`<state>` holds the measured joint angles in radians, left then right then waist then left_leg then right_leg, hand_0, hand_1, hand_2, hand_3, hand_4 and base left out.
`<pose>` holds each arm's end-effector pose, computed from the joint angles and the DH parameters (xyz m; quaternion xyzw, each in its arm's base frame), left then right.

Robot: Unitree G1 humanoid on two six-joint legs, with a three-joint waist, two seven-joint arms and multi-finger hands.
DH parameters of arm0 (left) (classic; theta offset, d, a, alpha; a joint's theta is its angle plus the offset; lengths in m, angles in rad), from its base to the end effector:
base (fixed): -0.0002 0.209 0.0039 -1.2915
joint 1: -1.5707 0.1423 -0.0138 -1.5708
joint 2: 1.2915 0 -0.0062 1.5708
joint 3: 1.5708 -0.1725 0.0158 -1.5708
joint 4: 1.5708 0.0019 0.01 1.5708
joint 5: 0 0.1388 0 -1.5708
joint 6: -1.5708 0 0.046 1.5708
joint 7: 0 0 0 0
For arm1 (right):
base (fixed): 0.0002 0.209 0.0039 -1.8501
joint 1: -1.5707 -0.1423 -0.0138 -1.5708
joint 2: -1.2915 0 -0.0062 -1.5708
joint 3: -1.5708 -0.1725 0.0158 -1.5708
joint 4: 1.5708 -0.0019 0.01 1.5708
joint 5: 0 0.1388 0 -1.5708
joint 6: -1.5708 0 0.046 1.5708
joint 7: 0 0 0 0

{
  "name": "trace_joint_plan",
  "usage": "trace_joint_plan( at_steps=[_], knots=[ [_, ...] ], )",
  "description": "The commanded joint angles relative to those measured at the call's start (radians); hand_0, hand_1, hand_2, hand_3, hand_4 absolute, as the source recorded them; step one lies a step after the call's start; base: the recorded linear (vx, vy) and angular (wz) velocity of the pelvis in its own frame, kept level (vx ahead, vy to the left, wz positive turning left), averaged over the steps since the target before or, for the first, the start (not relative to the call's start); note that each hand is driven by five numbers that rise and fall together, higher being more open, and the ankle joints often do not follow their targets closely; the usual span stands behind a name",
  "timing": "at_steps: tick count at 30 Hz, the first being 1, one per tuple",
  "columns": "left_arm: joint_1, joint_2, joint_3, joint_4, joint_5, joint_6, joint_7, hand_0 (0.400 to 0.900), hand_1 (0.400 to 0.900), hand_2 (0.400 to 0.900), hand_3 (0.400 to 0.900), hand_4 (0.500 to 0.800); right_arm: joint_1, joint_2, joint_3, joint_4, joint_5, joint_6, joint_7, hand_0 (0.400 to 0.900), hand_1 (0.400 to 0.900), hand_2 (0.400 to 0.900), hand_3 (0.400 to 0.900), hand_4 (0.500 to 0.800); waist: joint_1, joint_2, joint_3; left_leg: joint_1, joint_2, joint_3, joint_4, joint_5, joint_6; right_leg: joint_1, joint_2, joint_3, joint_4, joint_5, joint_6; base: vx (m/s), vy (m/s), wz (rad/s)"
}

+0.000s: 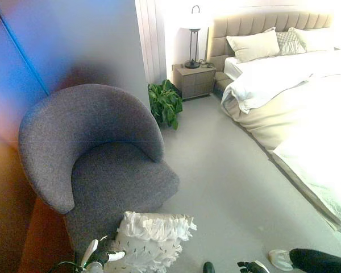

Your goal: Pick up the pillow and put it on the sofa.

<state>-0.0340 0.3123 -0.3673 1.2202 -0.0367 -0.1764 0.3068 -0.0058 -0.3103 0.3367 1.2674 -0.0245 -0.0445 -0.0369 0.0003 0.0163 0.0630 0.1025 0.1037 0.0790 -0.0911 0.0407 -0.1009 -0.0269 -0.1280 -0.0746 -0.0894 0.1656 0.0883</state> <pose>0.0890 0.2276 -0.0978 0.2858 0.4565 0.0603 0.8404 0.0665 -0.2353 -0.1031 -0.2403 0.5731 0.0413 0.7823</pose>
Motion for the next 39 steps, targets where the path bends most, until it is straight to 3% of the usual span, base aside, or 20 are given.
trace_joint_plan(
  at_steps=[1, 22, 31, 39],
  knots=[
    [-0.122, 0.019, 0.028, 0.048, -0.012, -0.026, 0.019, 0.900, 0.900, 0.900, 0.900, 0.800, -0.085, -0.013, 0.019, 0.042, 0.001, 0.005, -0.009, 0.900, 0.900, 0.900, 0.900, 0.800, -0.032, -0.008, 0.037, -0.027, -0.085, -0.020, 0.006, -0.033, 0.085, 0.073, 0.033, -0.026, 0.038, -0.133, 0.014, 0.00, 0.000, 0.00],
    [-0.124, 0.022, 0.035, 0.049, 0.013, 0.011, 0.095, 0.900, 0.900, 0.900, 0.900, 0.800, -0.082, -0.012, 0.044, 0.028, -0.004, 0.017, -0.005, 0.900, 0.900, 0.900, 0.900, 0.800, -0.035, -0.015, 0.070, -0.043, -0.079, -0.014, 0.028, -0.039, 0.090, 0.050, 0.024, -0.008, 0.051, -0.130, 0.015, 0.01, -0.002, -0.01],
    [-0.167, 0.009, 0.022, 0.053, -0.024, 0.026, 0.118, 0.900, 0.900, 0.900, 0.900, 0.800, -0.120, -0.019, 0.076, 0.012, 0.007, -0.005, -0.019, 0.900, 0.900, 0.900, 0.900, 0.800, -0.049, -0.012, 0.141, -0.094, -0.078, -0.007, 0.066, -0.048, 0.094, -0.006, 0.018, 0.023, 0.063, -0.118, 0.013, -0.03, 0.004, -0.04],
    [-0.279, 0.025, 0.011, 0.053, -0.112, 0.048, 0.148, 0.900, 0.900, 0.900, 0.900, 0.800, -0.199, -0.036, 0.128, -0.025, 0.048, -0.016, -0.046, 0.900, 0.900, 0.900, 0.900, 0.800, -0.067, -0.014, 0.246, -0.178, -0.077, 0.009, 0.115, -0.046, 0.097, -0.089, 0.016, 0.067, 0.086, -0.097, 0.009, -0.09, 0.003, -0.08]
  ],
)
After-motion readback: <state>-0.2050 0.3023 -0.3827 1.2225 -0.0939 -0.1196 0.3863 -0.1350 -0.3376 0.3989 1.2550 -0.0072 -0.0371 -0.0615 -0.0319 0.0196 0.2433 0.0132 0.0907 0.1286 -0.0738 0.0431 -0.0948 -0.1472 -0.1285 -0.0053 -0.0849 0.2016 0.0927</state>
